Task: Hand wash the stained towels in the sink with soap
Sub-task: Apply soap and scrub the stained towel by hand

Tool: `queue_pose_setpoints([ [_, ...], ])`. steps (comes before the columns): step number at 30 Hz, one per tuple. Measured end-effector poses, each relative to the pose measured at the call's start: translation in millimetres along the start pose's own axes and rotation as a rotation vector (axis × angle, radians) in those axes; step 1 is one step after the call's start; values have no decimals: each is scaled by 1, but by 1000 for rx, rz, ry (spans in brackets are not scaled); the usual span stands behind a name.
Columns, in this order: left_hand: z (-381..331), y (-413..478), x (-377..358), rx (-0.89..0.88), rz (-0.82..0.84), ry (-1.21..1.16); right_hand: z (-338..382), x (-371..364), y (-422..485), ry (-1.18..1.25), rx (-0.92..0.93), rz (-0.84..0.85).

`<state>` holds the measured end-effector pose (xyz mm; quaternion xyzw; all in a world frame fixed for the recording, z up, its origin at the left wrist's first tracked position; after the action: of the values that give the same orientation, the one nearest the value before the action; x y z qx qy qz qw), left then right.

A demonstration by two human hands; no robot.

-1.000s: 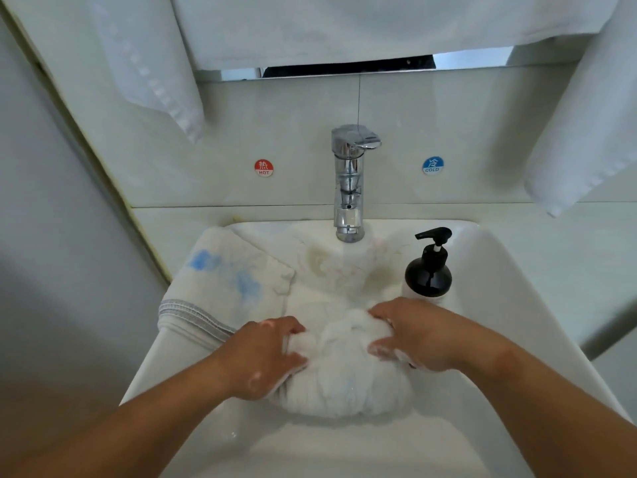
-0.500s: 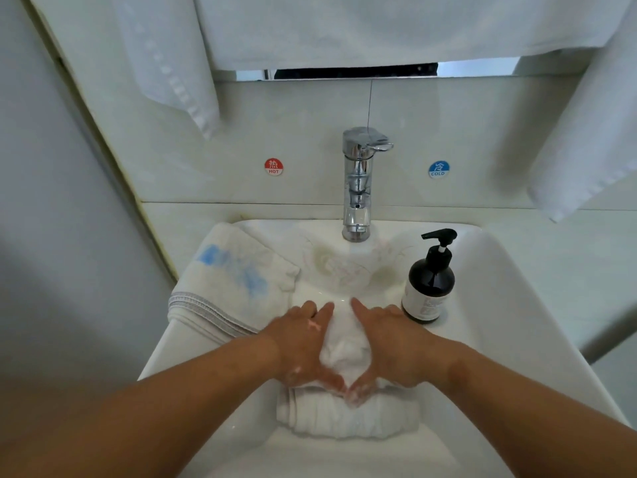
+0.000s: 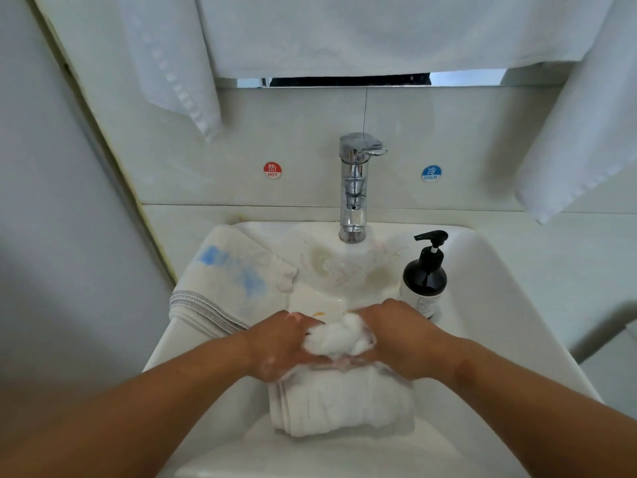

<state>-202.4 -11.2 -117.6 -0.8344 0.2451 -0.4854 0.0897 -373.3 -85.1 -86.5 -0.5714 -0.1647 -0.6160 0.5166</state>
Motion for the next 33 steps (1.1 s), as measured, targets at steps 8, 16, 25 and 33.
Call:
queue_pose_setpoints([
  [8,-21,-25,-34,224,249,394,-5,-47,-11,-129,39,262],
  [16,-22,-6,-25,123,41,482,-15,-41,12,-240,72,-24],
  [25,-10,-10,24,108,152,46,-12,-6,-1,385,119,28],
  [33,-24,2,-15,227,114,312,-6,-35,2,-50,-12,98],
])
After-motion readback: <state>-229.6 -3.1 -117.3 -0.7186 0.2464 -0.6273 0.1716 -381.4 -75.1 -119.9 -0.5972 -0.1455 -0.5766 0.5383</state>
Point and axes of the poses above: each hand's wrist, its own y-axis towards the middle knuckle, its own x-axis out of the back of the hand, z = x × y, the point moved 4 cm from there along y, towards the middle knuckle, and after that the axes turned 15 degrees about z, right-handed, at the moved point
